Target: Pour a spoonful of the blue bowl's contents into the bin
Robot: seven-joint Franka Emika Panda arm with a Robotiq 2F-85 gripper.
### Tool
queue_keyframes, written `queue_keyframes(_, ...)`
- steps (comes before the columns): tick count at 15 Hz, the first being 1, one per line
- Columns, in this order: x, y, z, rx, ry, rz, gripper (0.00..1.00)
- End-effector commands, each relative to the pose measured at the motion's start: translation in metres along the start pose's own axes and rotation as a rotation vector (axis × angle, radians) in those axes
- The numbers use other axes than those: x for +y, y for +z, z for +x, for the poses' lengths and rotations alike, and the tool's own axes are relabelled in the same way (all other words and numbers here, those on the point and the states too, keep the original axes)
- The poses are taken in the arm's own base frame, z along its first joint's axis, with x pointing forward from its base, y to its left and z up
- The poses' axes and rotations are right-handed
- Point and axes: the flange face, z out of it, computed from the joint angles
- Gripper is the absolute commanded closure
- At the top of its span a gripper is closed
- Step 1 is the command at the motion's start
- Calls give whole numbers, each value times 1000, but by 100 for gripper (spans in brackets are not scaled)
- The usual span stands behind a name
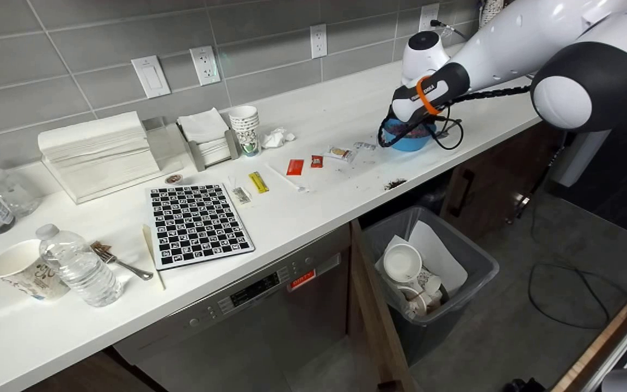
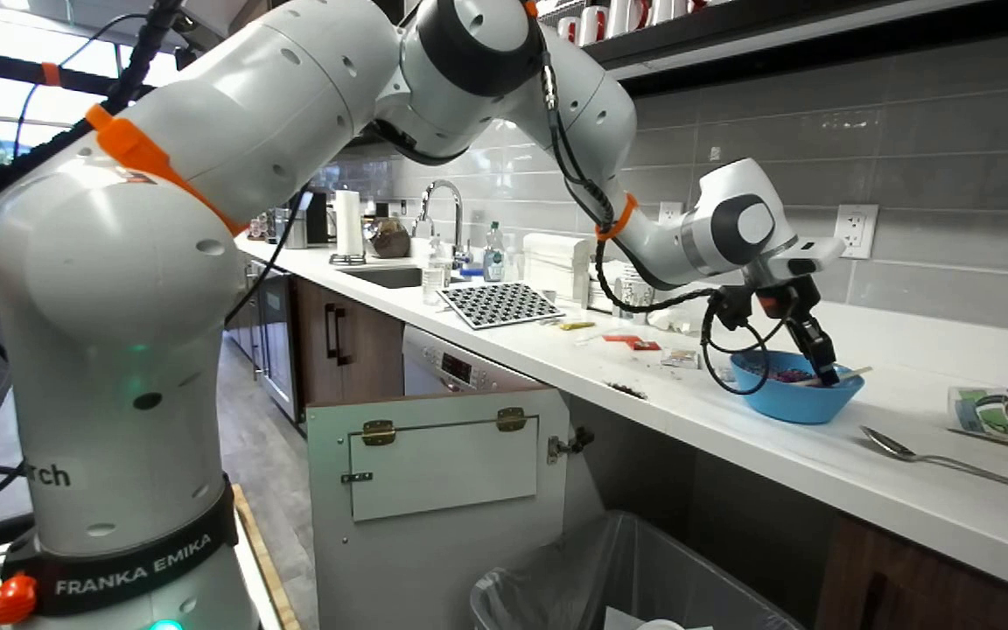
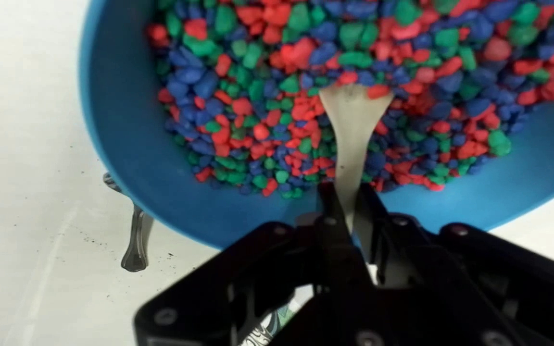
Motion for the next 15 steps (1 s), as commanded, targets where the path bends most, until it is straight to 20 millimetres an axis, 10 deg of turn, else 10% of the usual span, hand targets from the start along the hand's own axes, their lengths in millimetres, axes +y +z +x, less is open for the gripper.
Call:
queue_keyframes(1, 10, 20, -9, -63, 15, -67, 97)
queue_keyframes(15, 20, 20, 13, -132, 107, -139, 97)
